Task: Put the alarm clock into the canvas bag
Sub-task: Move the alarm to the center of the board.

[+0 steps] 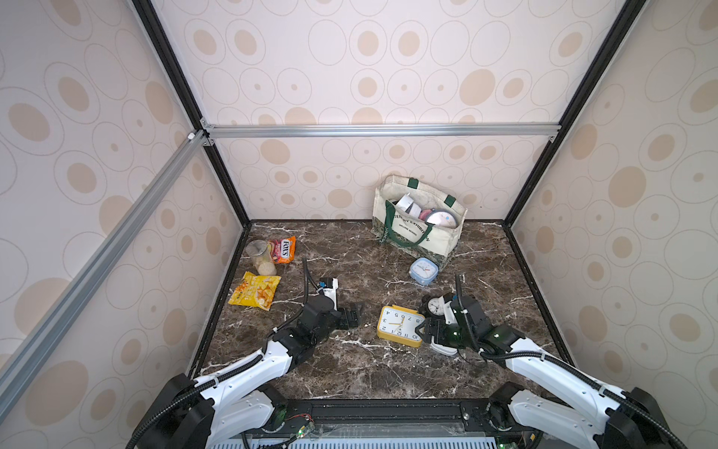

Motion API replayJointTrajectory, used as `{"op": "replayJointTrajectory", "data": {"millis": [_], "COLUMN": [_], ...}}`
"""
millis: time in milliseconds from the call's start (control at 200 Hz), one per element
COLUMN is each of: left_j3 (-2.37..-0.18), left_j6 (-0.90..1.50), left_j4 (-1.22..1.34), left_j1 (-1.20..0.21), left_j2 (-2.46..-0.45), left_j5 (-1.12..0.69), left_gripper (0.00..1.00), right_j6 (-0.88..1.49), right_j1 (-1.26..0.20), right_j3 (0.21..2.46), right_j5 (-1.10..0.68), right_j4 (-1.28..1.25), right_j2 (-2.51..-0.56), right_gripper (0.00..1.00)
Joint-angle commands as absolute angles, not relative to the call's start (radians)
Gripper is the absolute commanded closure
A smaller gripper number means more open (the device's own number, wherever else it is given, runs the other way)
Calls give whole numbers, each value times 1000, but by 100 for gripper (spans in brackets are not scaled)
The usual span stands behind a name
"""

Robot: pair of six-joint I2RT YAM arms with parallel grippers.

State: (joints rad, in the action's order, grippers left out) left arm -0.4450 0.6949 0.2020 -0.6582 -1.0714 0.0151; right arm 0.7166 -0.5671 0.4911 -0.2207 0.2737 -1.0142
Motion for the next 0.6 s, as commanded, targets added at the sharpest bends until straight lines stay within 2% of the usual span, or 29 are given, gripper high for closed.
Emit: {"op": "replayJointTrajectory", "data": {"millis": [0, 245, 480, 590], "left_j3": [-467, -549, -718, -798], "left_j6": [690, 744, 758, 693], "left_j4": [193, 59, -140, -196], "left_j1": [-659, -617, -511, -490], "left_j2": [-1063, -1081, -1177, -1241], "left_j5": [67, 87, -43, -91], "left_gripper": [1, 2, 2, 2], "right_j6": [742, 681, 604, 519], "right_j1": [-595, -632, -716, -760], "right_j3": [482, 563, 707, 814], "right_j5": [-245, -290, -347, -352], "right_j4": [167, 54, -55, -76], "right_j2": [-1070, -1286, -1504, -1630], "right_gripper": [12, 13, 14, 14]}}
